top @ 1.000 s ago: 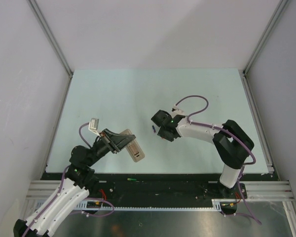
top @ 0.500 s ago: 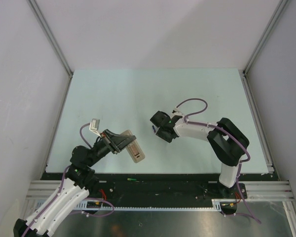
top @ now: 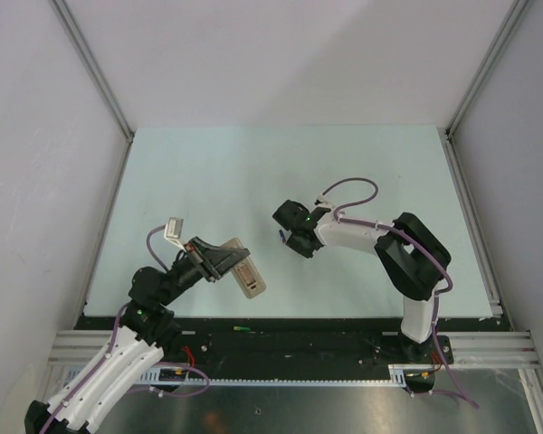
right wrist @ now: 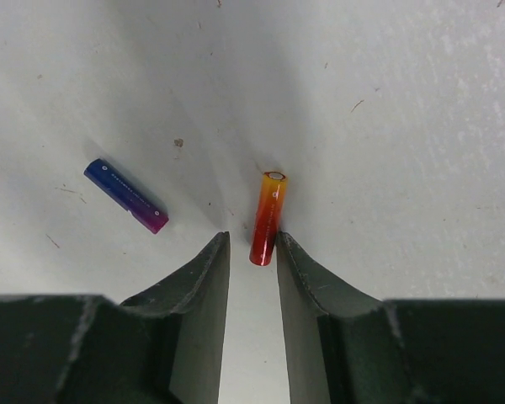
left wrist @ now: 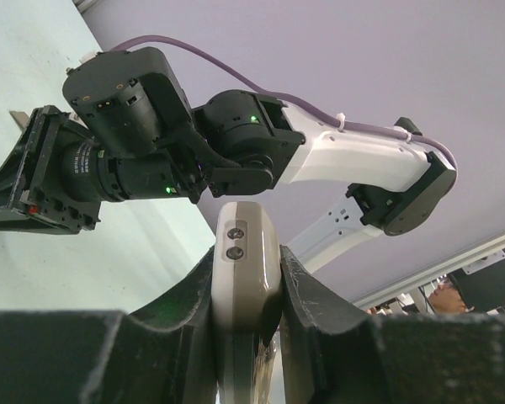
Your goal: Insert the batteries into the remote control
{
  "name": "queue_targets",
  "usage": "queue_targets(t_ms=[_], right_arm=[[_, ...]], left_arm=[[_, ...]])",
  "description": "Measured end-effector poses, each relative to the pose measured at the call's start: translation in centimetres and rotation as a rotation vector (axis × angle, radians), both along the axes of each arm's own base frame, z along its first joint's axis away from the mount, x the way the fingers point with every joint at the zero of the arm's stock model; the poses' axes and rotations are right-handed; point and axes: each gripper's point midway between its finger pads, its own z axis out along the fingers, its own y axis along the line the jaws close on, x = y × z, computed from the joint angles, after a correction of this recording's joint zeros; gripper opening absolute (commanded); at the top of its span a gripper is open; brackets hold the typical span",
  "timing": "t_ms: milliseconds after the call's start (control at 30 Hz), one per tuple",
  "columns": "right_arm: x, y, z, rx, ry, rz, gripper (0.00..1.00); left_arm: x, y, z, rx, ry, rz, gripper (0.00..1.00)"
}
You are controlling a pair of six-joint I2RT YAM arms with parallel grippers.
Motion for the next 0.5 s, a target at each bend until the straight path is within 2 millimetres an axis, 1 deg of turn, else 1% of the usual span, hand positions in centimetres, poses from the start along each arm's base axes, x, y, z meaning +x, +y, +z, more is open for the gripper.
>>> queue_targets(t_ms=[200,267,400,467,500], right_arm=[[0.04,0.07,-0.11,-0.034,0.025,0.0,0.33],[0.01,0.04,-0.14,-0.041,0.027,-0.001,0.3],[-0.15,-0.23,-0.22,-0.059,0.034,-0.006,0.2],[-0.3,-0.4,-0.3,-0.069,0.039,-0.007,0.16],[-0.4,-0.42,-0.32,-0.073,0.04,-0.007,0.07]], left_arm=[[-0.19,0.11,0.32,-0.01,-0.009,0.0,0.0],[-0.26,0.15,0.44,-0.014,-0.01,-0.001,0.0],[-0.37,0.16,0.57,-0.019,-0.013,-0.003,0.0],[-0.38,0.15,0.56,-0.02,-0.013,-0.003,0.0],[-0.39,0.14,0.57,-0.02,-0.012,-0.003,0.0]])
